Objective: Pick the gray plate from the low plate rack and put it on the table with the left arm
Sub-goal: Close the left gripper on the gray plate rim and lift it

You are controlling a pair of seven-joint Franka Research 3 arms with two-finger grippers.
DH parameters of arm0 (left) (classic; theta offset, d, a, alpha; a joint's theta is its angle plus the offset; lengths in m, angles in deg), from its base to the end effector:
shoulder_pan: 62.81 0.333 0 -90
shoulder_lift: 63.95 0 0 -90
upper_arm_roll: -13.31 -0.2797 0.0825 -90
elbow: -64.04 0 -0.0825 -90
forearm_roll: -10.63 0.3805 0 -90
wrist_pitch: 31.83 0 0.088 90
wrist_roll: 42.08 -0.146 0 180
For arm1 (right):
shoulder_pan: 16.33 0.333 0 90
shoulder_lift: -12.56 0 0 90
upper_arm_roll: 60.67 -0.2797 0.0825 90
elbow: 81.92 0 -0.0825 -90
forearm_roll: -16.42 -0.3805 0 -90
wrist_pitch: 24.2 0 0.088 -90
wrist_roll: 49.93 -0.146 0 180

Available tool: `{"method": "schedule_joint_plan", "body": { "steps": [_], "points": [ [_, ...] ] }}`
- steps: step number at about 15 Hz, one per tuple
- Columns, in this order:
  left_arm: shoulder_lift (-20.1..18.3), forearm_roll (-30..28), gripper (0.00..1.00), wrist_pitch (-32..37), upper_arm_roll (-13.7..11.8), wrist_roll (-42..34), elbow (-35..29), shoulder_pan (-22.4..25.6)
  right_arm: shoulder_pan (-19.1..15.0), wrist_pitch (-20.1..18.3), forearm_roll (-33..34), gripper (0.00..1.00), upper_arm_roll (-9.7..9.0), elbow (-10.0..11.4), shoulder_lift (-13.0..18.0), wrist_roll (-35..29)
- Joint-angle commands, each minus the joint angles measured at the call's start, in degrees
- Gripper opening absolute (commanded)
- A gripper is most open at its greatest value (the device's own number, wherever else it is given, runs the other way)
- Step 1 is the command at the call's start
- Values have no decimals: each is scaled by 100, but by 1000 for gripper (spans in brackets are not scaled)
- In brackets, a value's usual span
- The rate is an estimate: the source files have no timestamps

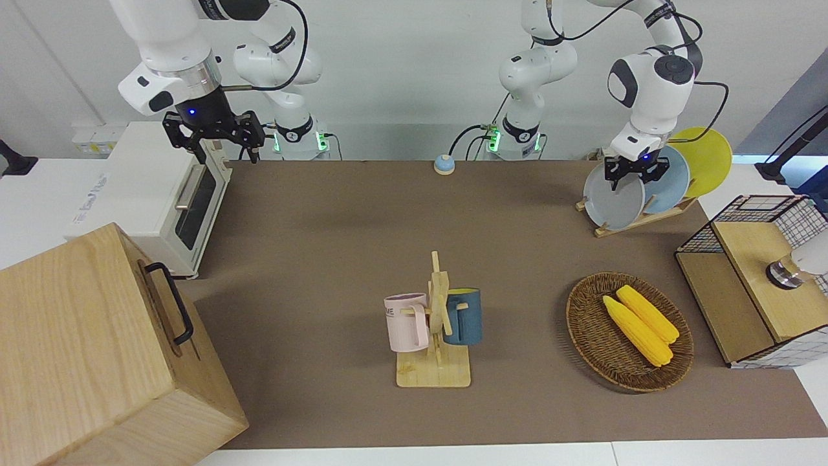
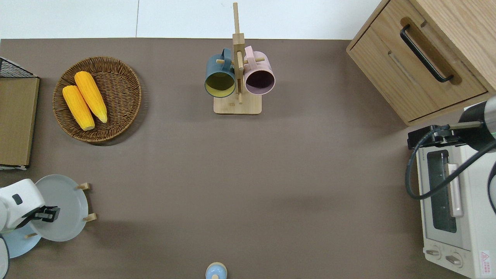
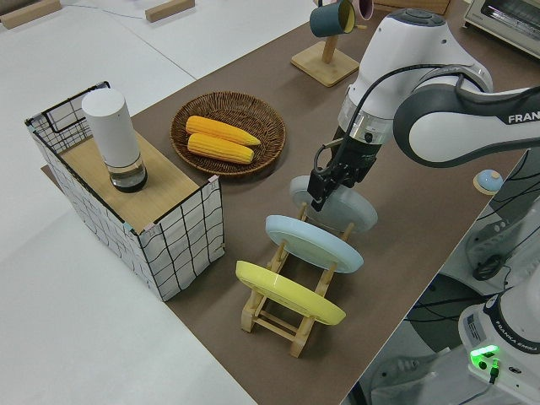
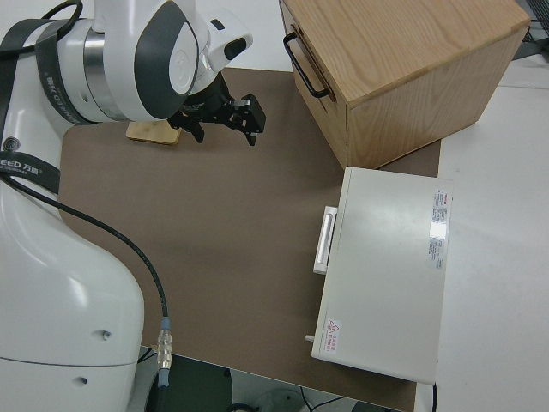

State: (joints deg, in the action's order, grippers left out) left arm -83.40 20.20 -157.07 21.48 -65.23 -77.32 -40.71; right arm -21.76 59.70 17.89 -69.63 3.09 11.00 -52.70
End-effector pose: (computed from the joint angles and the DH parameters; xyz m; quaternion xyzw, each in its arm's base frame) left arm 0.4315 0.1215 0.3524 -0.9877 0.1227 0.0051 0.0965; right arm 0.5453 0.0286 0.5657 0.9997 0.0056 -0.0225 0.0119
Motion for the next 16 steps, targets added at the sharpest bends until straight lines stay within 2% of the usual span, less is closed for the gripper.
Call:
{"method": "schedule_joint_plan", "body": {
  "steps": [1, 7, 10, 16],
  "points": [
    [-191, 88, 19, -150, 1, 21, -199, 22, 41, -5, -15, 983, 34, -37, -11, -22],
    [-199, 88, 0, -54, 1, 12, -146, 22, 41, -5, -15, 983, 34, -37, -2, -22],
    [-340, 88, 0, 183, 62, 47, -59, -4, 41, -5, -15, 983, 34, -37, -2, -22],
    [-375, 88, 0, 1184, 220, 372, 644, -101, 41, -5, -15, 983, 34, -37, -2, -22]
  ]
}}
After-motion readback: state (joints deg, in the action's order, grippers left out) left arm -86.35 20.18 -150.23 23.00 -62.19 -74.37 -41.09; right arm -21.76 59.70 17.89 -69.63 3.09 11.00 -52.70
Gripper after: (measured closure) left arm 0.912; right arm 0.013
